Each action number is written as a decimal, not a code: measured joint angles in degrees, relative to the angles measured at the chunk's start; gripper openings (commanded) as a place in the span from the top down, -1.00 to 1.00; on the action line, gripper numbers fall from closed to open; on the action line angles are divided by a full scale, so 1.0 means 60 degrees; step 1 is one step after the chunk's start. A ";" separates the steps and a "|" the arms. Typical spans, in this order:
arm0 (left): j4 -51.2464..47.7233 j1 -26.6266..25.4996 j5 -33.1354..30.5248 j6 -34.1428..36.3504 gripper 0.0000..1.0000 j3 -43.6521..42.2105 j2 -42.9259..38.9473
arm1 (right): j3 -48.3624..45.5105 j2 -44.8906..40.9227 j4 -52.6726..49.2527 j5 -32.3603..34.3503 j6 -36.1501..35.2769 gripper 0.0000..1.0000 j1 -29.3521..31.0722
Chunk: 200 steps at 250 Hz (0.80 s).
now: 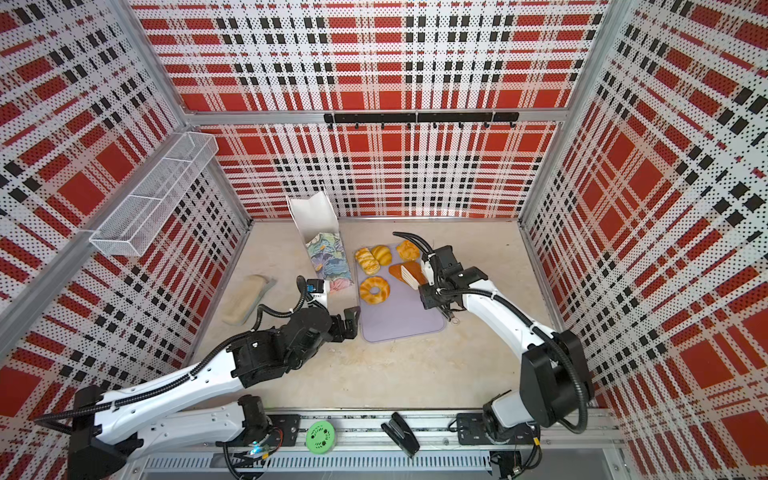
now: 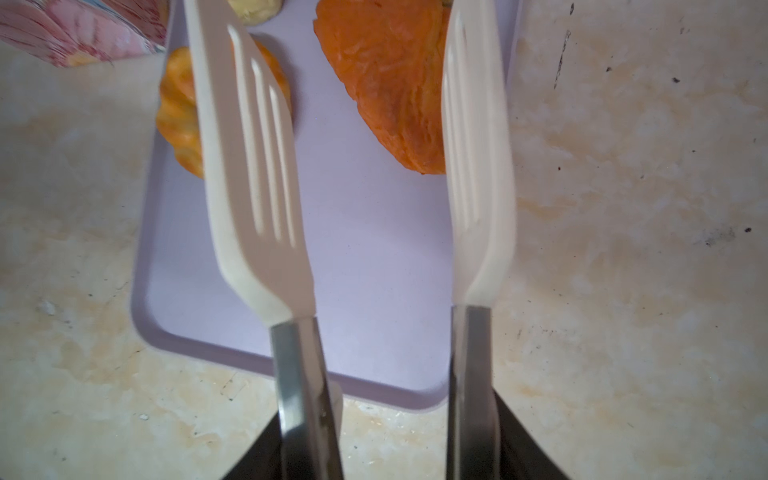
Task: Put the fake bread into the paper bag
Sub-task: 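Move the tongs back over the tray while the left gripper withdraws from the bag, then lower the open tongs around the orange triangular bread with the right gripper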
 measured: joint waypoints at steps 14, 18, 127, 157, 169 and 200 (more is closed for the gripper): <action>0.0069 -0.0051 0.0000 -0.0200 -0.99 -0.0149 0.0000 | 0.0000 0.0219 0.0007 0.0131 -0.0073 -0.07 0.0000; 0.0091 -0.0066 -0.0004 -0.0248 -0.99 -0.0189 0.0000 | 0.0000 0.0266 0.0007 0.0157 -0.0087 -0.07 0.0000; 0.0459 -0.0379 0.0036 -0.1366 -0.99 -0.0714 0.0353 | 0.0262 0.1202 0.0047 0.0688 -0.0856 -0.01 0.0000; 0.0634 -0.0393 0.0084 -0.1475 -0.99 -0.0725 0.0546 | 0.0291 0.1304 0.0029 0.0707 -0.1013 -0.01 0.0000; 0.0714 -0.0393 0.0106 -0.1494 -0.99 -0.0725 0.0627 | 0.0310 0.1326 0.0022 0.0725 -0.1045 -0.01 0.0000; 0.0867 -0.0401 0.0182 -0.1497 -0.99 -0.0725 0.0831 | 0.0412 0.1461 -0.0047 0.0794 -0.1126 0.00 0.0000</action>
